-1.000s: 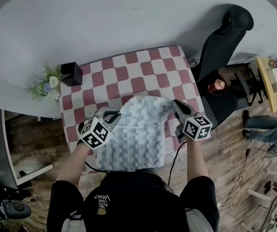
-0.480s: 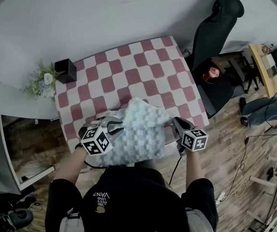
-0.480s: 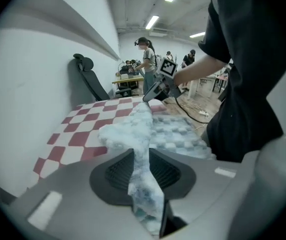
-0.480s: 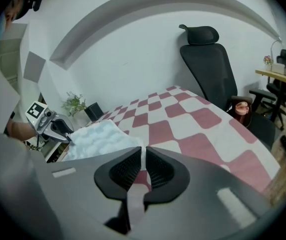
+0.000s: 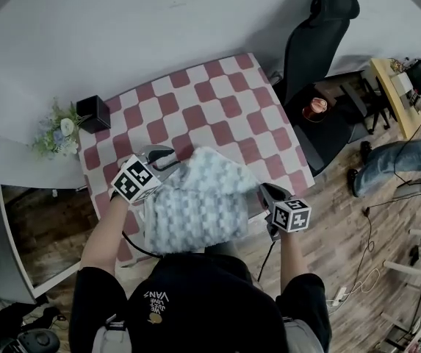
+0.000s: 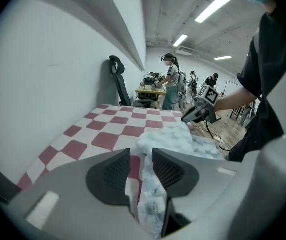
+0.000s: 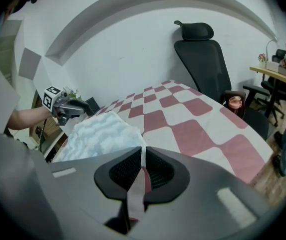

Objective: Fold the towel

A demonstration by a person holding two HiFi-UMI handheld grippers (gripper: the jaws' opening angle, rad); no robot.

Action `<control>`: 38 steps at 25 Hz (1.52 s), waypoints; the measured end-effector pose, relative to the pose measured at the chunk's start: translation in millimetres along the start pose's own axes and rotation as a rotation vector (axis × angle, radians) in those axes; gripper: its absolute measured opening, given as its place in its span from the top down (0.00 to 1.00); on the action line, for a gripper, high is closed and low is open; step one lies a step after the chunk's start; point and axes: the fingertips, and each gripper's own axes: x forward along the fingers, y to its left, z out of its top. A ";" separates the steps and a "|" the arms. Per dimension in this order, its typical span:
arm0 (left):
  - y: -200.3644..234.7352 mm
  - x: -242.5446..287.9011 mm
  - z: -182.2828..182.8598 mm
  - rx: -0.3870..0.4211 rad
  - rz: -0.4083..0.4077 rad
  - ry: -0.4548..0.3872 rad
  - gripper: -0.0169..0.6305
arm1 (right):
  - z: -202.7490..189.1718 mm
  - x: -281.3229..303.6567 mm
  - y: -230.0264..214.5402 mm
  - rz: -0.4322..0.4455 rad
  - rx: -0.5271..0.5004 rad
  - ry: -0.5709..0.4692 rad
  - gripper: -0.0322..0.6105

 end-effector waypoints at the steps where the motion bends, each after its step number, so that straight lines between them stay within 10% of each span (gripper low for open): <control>1: 0.8 11.2 -4.4 -0.023 -0.030 0.028 0.80 | -0.7 0.0 0.2 0.002 0.002 -0.001 0.90; 11: -14.1 66.9 -49.7 -0.153 -0.231 0.277 0.77 | 3.5 2.6 0.4 0.030 0.002 -0.007 0.90; 16: -11.4 64.1 -52.3 -0.192 -0.227 0.289 0.95 | 12.3 3.9 -1.8 0.040 -0.005 -0.006 0.90; 28: 94.8 -18.3 -22.2 -0.305 0.280 0.022 0.96 | 138.3 42.1 18.9 0.072 -0.207 -0.142 0.90; 38: 134.9 -38.2 -56.9 -0.391 0.516 0.019 0.96 | 204.0 146.8 31.8 0.022 -0.367 -0.119 0.90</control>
